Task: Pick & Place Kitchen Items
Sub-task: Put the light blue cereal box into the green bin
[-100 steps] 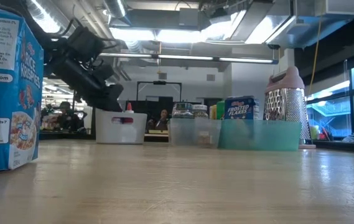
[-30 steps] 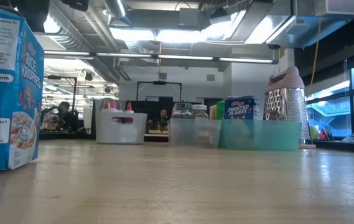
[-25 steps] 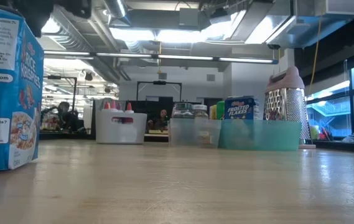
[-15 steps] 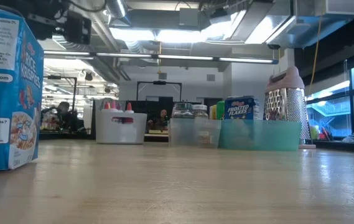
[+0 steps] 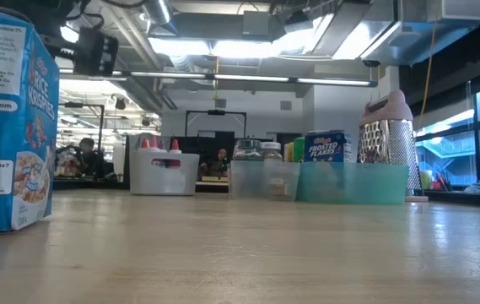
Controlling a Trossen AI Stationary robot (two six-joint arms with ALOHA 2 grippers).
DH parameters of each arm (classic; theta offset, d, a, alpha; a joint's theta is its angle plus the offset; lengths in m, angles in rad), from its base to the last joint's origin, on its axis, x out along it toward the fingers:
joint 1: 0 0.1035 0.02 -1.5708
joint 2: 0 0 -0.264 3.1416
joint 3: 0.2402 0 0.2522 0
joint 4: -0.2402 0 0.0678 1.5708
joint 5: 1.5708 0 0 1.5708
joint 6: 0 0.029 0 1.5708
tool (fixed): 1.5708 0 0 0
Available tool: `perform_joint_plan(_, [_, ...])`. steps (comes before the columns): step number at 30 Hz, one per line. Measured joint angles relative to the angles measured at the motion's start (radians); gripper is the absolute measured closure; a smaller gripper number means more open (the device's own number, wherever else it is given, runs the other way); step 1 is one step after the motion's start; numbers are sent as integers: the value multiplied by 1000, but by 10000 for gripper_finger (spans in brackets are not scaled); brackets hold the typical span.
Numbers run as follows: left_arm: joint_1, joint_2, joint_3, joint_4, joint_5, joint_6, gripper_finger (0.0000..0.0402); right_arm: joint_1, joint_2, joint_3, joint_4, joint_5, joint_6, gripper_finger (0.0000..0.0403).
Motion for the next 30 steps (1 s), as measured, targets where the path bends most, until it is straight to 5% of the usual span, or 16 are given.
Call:
perform_joint_plan(11, [-118,183,0,135,-11,-181,82,-14,0,0,-10,-11,-7,107])
perform_joint_plan(17, [-176,252,0,147,-21,-28,82,-13,0,0,-9,-11,-5,107])
perform_joint_plan(23, [-207,320,0,221,-150,-74,82,-11,-1,0,-8,-12,28,107])
perform_joint_plan(30, [-238,400,0,275,-128,-102,82,-10,-1,0,-8,-38,54,107])
